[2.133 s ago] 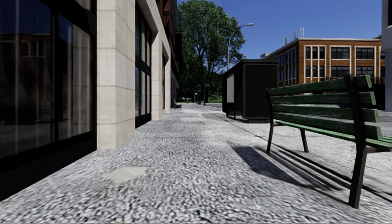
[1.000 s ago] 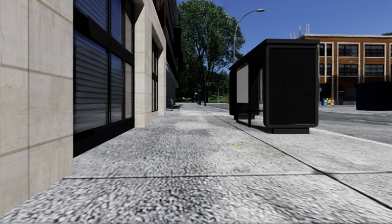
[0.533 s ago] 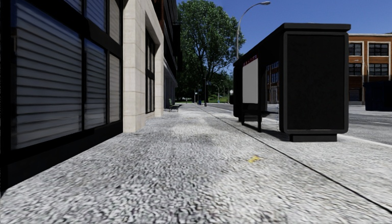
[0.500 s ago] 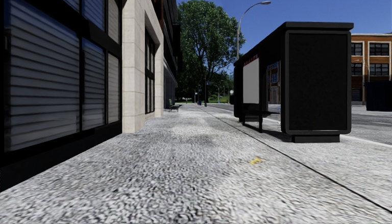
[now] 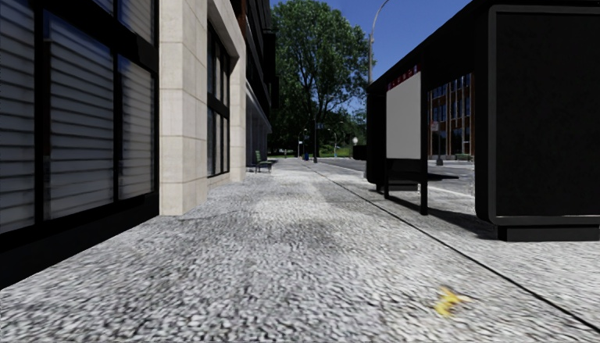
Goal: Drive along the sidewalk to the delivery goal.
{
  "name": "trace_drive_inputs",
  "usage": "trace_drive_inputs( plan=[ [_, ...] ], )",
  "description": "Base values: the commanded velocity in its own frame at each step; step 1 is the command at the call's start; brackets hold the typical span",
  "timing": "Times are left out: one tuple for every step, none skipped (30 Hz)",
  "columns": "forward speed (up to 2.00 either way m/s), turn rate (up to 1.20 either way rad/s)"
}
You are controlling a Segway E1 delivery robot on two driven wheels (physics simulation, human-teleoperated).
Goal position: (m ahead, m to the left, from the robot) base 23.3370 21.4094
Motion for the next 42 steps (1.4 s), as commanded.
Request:
trace_drive_inputs(
  plan=[
    [2.00,0.00],
    [2.00,0.00],
    [2.00,0.00],
    [2.00,0.00],
    [2.00,0.00],
    [2.00,0.00],
    [2.00,0.00],
    [2.00,0.00],
    [2.00,0.00],
    [2.00,0.00],
    [2.00,0.00],
    [2.00,0.00],
    [2.00,0.00],
    [2.00,0.00],
    [2.00,0.00],
    [2.00,0.00],
    [2.00,0.00],
    [2.00,0.00],
    [2.00,0.00],
    [2.00,0.00],
    [2.00,0.00],
    [2.00,0.00],
    [2.00,0.00],
    [2.00,0.00],
    [2.00,0.00],
    [2.00,0.00],
    [2.00,0.00],
    [2.00,0.00],
    [2.00,0.00],
    [2.00,0.00],
    [2.00,0.00],
    [2.00,0.00],
    [2.00,0.00],
    [2.00,0.00],
    [2.00,0.00],
    [2.00,0.00],
    [2.00,0.00],
    [2.00,0.00],
    [2.00,0.00],
    [2.00,0.00],
    [2.00,0.00],
    [2.00,0.00]
  ],
)
